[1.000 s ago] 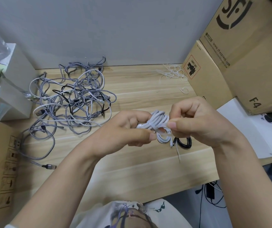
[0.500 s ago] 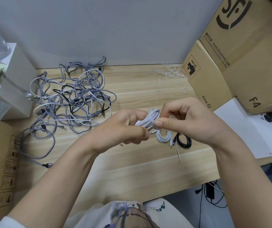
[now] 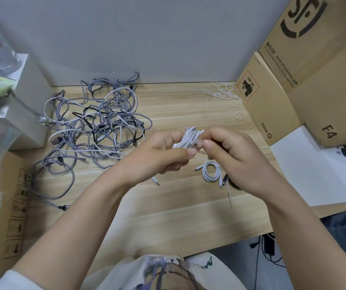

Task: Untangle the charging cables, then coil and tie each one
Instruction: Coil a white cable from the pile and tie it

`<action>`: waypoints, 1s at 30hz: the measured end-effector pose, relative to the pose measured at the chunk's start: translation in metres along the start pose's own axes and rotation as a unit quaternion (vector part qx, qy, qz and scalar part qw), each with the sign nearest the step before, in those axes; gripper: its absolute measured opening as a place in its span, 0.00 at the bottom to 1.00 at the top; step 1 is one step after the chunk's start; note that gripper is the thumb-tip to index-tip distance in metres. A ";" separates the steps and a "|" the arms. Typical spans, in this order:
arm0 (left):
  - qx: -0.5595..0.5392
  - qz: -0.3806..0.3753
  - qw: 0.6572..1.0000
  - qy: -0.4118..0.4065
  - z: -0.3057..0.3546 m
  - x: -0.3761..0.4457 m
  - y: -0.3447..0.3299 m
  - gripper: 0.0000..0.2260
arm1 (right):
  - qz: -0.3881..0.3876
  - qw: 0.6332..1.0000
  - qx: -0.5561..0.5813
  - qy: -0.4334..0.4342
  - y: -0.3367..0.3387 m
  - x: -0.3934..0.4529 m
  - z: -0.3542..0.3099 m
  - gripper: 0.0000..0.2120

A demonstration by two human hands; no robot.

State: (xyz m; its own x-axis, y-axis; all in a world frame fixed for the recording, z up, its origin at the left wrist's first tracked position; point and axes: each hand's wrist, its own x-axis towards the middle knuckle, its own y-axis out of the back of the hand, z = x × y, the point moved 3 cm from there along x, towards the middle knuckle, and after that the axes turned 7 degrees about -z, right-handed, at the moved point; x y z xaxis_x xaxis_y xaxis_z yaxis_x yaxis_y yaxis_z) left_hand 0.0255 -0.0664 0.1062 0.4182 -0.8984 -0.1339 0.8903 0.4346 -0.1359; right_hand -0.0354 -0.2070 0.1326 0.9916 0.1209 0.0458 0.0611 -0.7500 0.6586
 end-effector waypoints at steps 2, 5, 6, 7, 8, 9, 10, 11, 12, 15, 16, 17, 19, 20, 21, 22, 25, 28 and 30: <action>0.019 0.013 1.000 -0.014 0.001 0.001 0.001 0.04 | 0.010 0.999 -0.038 0.006 0.002 -0.001 0.003 0.09; 0.091 0.034 0.995 -0.030 -0.001 0.002 0.004 0.05 | 0.064 0.997 -0.050 -0.004 0.006 -0.003 0.007 0.08; 0.119 0.041 0.991 -0.035 -0.002 0.003 0.005 0.05 | 0.080 0.996 -0.048 -0.009 0.007 -0.004 0.007 0.08; 0.135 0.044 0.989 -0.041 -0.002 0.003 0.006 0.06 | 0.099 0.994 -0.044 -0.015 0.007 -0.005 0.007 0.07; 0.141 0.046 0.988 -0.045 -0.003 0.003 0.007 0.08 | 0.121 0.992 -0.041 -0.021 0.007 -0.005 0.007 0.06; 0.141 0.045 0.988 -0.049 -0.002 0.004 0.006 0.09 | 0.142 0.989 -0.042 -0.025 0.007 -0.005 0.007 0.05; 0.143 0.041 0.987 -0.052 -0.002 0.004 0.005 0.10 | 0.161 0.986 -0.043 -0.028 0.006 -0.005 0.006 0.04; 0.147 0.036 0.987 -0.054 -0.003 0.005 0.004 0.11 | 0.181 0.982 -0.038 -0.031 0.004 -0.005 0.006 0.04; 0.150 0.030 0.987 -0.055 -0.004 0.007 0.003 0.10 | 0.202 0.978 -0.027 -0.032 0.001 -0.006 0.005 0.05; 0.121 0.027 0.991 -0.043 -0.007 0.009 0.001 0.11 | 0.251 0.967 0.020 -0.022 -0.006 -0.008 0.003 0.12; 0.104 0.021 0.994 -0.032 -0.008 0.009 0.001 0.10 | 0.258 0.965 0.040 -0.021 -0.007 -0.008 0.003 0.14; 0.088 0.010 0.996 -0.015 -0.010 0.009 0.000 0.08 | 0.258 0.965 0.043 -0.017 -0.008 -0.008 0.003 0.16; 0.064 -0.008 0.998 0.017 -0.013 0.008 -0.001 0.06 | 0.241 0.970 -0.025 0.021 -0.010 -0.005 0.002 0.15; 0.057 -0.015 0.998 0.024 -0.015 0.007 -0.001 0.07 | 0.221 0.972 -0.066 0.049 -0.012 -0.003 0.002 0.13; 0.053 -0.024 0.998 0.026 -0.016 0.006 -0.001 0.06 | 0.195 0.972 -0.102 0.080 -0.015 -0.001 0.003 0.10; 0.051 -0.030 0.998 0.029 -0.017 0.006 -0.002 0.06 | 0.169 0.971 -0.133 0.106 -0.018 0.000 0.006 0.06; 0.038 -0.051 0.996 0.064 -0.024 0.005 -0.002 0.14 | 0.134 0.967 -0.146 0.163 -0.024 0.000 0.016 0.08; -0.001 -0.091 0.992 0.082 -0.031 0.003 -0.005 0.16 | 0.127 0.967 -0.121 0.186 -0.027 -0.001 0.020 0.08; -0.009 -0.093 0.992 0.088 -0.035 0.002 -0.004 0.11 | 0.130 0.965 -0.128 0.191 -0.032 -0.001 0.022 0.05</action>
State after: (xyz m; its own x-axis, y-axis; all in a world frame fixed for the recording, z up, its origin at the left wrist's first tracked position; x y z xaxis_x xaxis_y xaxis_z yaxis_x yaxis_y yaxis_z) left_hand 0.0165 -0.0682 0.0723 0.2077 -0.9392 -0.2734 0.9453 0.2646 -0.1908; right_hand -0.0363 -0.1971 0.0948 0.8526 0.2171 0.4754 -0.2627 -0.6083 0.7490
